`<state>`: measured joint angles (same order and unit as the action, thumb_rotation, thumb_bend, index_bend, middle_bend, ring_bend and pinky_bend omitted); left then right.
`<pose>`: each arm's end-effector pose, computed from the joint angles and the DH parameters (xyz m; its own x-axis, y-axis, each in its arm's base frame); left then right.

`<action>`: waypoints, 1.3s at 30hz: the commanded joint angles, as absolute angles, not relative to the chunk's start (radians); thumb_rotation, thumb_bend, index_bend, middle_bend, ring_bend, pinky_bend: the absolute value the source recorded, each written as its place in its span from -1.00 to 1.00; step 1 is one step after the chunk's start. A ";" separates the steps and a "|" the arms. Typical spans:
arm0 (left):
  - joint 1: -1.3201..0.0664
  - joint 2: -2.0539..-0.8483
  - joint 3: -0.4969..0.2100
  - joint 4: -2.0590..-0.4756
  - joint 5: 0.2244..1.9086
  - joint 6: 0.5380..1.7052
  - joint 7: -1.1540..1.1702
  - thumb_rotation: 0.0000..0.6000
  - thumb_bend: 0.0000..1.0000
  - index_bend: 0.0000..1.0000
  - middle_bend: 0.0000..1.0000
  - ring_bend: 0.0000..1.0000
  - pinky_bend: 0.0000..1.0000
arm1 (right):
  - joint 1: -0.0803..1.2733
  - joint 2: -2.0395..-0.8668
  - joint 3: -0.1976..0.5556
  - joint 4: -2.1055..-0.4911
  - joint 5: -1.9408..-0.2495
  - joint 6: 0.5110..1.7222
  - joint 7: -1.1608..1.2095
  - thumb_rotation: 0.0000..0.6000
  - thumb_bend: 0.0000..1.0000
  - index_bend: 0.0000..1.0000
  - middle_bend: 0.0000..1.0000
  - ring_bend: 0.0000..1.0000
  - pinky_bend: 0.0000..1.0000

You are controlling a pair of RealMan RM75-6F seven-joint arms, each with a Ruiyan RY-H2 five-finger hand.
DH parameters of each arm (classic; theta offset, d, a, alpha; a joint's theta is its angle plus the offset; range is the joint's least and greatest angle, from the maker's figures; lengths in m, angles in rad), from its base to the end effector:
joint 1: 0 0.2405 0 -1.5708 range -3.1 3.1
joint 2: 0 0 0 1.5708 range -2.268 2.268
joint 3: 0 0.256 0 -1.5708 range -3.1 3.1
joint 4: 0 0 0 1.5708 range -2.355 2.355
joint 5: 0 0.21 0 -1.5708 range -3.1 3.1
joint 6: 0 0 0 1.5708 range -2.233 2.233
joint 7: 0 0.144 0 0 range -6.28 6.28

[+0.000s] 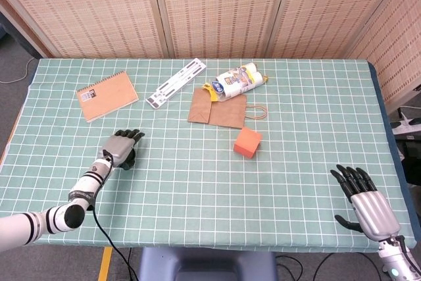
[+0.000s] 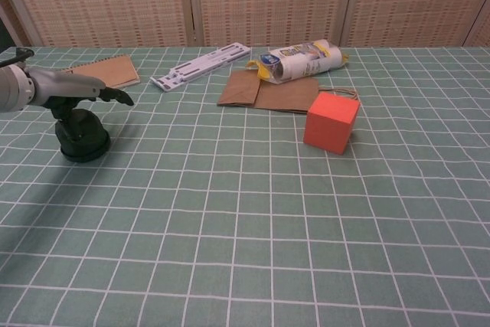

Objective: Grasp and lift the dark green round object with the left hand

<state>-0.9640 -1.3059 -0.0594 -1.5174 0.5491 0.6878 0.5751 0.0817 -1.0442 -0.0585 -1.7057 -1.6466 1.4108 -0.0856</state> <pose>-0.1854 0.3835 0.0301 0.5876 0.5013 0.6352 0.8002 -0.2434 -0.5481 -0.2928 -0.1525 0.1429 0.4756 -0.1710 0.8629 -0.8777 -0.1581 0.4525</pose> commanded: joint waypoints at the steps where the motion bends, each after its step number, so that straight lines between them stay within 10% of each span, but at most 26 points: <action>1: -1.017 -1.277 -0.013 -1.562 0.472 0.730 0.643 1.00 -0.17 -0.93 -1.00 -1.00 -0.78 | 0.082 -1.044 -0.059 -1.705 -1.648 1.411 -0.084 1.00 -0.83 -1.00 -1.00 -1.00 -1.00; 39: -1.171 -1.339 0.159 -1.496 0.274 0.714 0.751 1.00 -0.21 -0.56 -0.78 -0.87 -0.50 | 0.080 -1.048 -0.069 -1.710 -1.666 1.414 -0.088 1.00 -0.83 -1.00 -1.00 -1.00 -1.00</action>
